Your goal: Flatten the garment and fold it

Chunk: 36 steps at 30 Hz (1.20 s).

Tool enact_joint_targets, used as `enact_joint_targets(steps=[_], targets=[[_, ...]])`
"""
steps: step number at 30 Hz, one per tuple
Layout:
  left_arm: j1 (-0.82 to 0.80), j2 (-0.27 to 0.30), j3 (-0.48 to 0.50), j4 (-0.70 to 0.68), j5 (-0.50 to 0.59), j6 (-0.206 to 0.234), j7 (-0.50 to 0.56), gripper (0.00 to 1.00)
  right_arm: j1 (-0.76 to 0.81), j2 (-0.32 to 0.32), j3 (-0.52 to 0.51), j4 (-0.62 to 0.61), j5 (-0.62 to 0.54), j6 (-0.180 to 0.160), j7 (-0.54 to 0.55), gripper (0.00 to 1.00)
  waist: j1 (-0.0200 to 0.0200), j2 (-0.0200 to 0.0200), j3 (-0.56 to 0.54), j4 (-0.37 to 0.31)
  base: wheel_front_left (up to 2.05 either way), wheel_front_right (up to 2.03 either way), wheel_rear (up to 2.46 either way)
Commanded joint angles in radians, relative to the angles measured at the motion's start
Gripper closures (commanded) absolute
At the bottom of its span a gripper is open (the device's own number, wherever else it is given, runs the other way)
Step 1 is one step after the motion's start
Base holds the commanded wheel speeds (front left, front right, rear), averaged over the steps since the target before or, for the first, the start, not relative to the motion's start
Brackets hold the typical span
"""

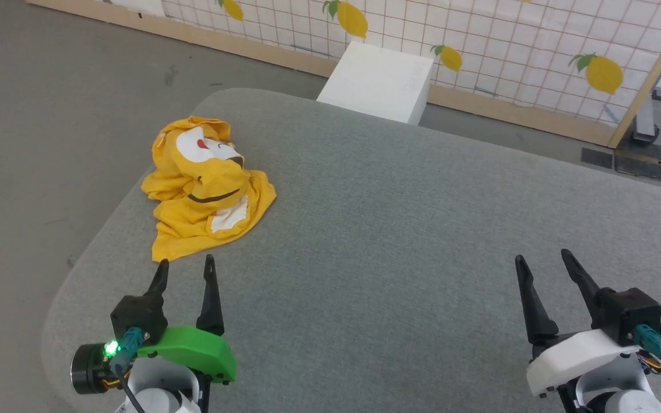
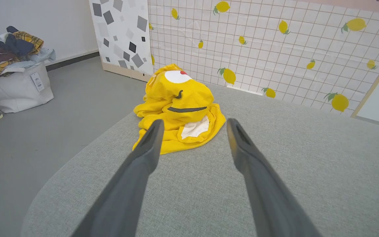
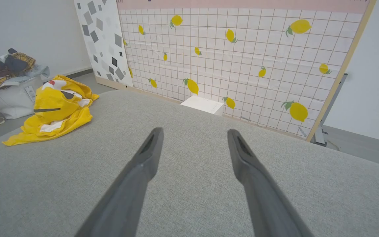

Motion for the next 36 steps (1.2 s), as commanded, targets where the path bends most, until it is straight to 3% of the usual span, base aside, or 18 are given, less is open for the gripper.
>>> enact_joint_targets(steps=[1,36], targets=[[-0.022,-0.002,-0.002,0.005,-0.011,0.007,-0.013,0.0,-0.004,0.001,-0.002,0.004,0.008,-0.001,-0.01,0.0,-0.0001,0.0,0.001,0.013,0.0,0.0,0.0],[-0.052,-0.007,-0.027,0.068,-0.084,0.041,-0.089,0.0,-0.008,0.002,-0.014,0.016,0.04,-0.001,-0.043,0.0,-0.0001,0.0,0.013,0.19,0.0,0.0,0.0]])
